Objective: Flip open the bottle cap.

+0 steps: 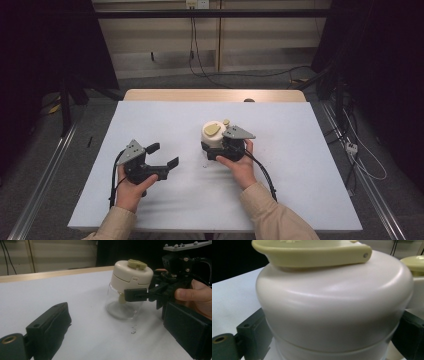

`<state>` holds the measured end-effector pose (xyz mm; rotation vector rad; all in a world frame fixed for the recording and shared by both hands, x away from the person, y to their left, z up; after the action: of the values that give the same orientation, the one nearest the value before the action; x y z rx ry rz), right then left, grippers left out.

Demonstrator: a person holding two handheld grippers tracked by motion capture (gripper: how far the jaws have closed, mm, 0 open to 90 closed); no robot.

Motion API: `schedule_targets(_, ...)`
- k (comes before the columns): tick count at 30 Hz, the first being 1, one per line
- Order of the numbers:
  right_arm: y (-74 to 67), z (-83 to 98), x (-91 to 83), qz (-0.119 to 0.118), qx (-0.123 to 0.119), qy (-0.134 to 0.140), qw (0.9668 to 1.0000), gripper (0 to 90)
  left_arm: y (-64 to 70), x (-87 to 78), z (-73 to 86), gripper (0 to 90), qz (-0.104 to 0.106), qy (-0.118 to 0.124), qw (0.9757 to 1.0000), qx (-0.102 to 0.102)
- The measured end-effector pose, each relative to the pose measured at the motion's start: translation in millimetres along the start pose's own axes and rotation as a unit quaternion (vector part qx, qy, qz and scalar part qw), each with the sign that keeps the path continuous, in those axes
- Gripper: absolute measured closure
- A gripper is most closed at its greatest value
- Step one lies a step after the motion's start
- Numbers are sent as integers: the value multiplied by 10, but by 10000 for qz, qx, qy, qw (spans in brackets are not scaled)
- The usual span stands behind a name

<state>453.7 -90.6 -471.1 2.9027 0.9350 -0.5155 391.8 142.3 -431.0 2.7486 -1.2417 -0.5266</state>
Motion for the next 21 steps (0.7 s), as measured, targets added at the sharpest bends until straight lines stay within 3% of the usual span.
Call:
schedule_targets(5,4,3,-2,-12,-15,-9,10000,49,60,90,-2,64,90,-89,9999,36)
schedule_targets(18,4,0,2,-34,22,-23,10000,49,189,275,-108,65,233,-25,9997,25)
schedule_targets(21,3,0,0,-35,16,-35,10000,49,211,313,-147,65,272,-50,9996,102)
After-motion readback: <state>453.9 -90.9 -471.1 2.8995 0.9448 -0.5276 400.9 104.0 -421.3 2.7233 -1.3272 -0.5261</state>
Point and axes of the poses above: each handheld gripper's, and its own axes: x roughly forward along the jaws, z roughly out of its underside, y roughly to its right, the point moved 5 cm from there along x, roughly forward along the jaws, and after that the axes turned 2 degrees about -x, right-handed, at the moved point
